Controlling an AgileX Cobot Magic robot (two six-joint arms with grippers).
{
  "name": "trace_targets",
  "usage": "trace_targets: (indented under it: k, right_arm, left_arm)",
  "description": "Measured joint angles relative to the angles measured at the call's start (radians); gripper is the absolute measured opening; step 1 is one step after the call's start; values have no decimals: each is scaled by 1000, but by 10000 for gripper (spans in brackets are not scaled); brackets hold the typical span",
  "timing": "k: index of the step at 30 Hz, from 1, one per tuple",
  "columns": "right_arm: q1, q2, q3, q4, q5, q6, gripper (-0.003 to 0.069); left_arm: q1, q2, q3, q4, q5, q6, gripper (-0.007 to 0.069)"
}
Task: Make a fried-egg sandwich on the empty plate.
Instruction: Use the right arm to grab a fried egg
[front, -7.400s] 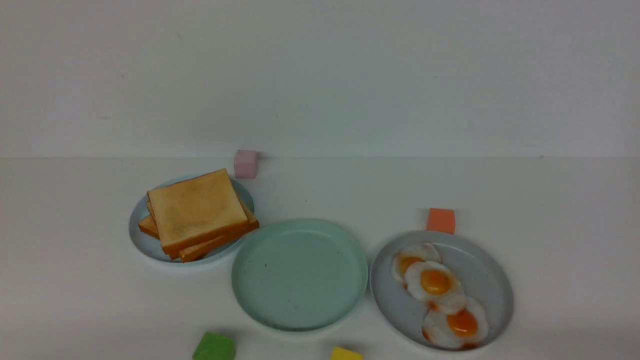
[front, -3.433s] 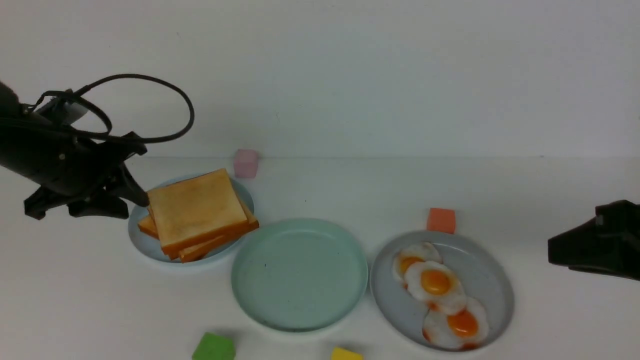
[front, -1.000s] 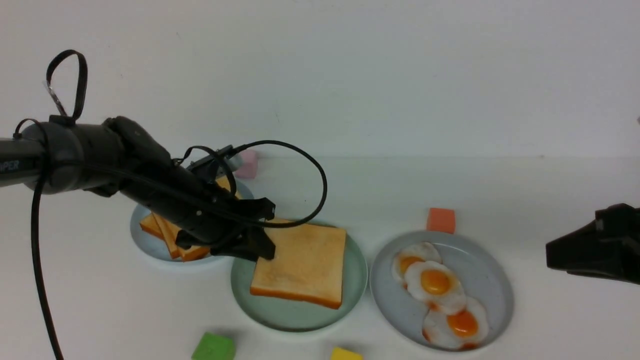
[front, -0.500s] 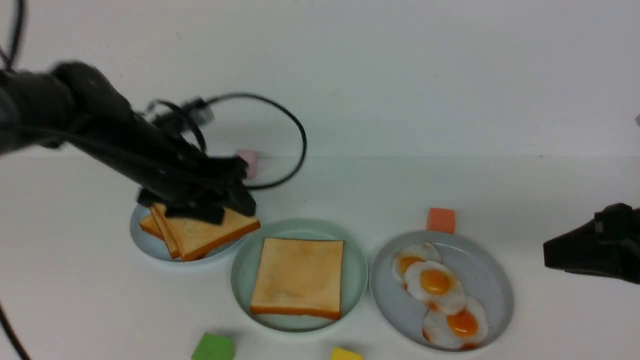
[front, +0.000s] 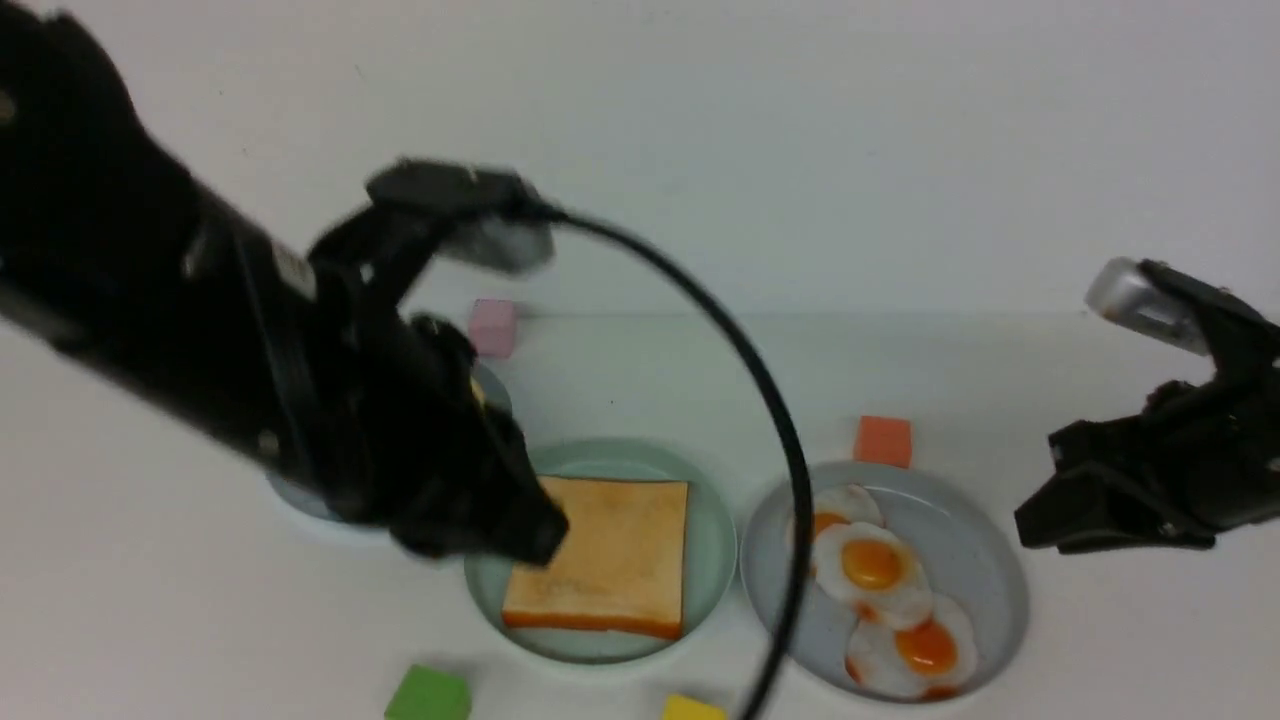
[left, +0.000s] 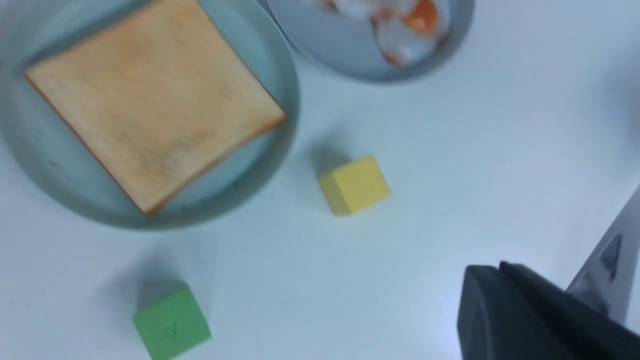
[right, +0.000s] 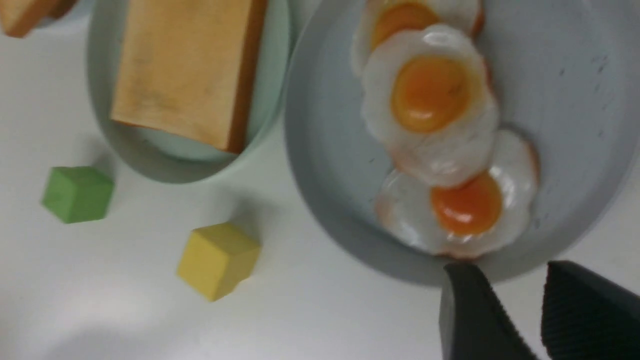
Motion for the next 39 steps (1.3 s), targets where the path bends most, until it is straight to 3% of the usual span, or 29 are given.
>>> trace_targets:
  k: [6, 14, 32, 36, 39]
  right_arm:
    - [0, 161, -29, 126, -8, -149, 248]
    - [0, 309, -146, 148, 3, -167, 300]
    - [0, 546, -256, 228, 5, -221, 300]
    - [0, 555, -257, 244, 7, -239, 269]
    - [0, 555, -257, 250, 12, -246, 183]
  left_arm:
    - [-103, -123, 175, 90, -154, -107, -13]
    - [-104, -146, 228, 97, -188, -119, -13]
    - [-104, -146, 228, 97, -195, -127, -13]
    - [-104, -146, 228, 97, -195, -127, -13]
    - [-104, -146, 228, 97, -195, -129, -13]
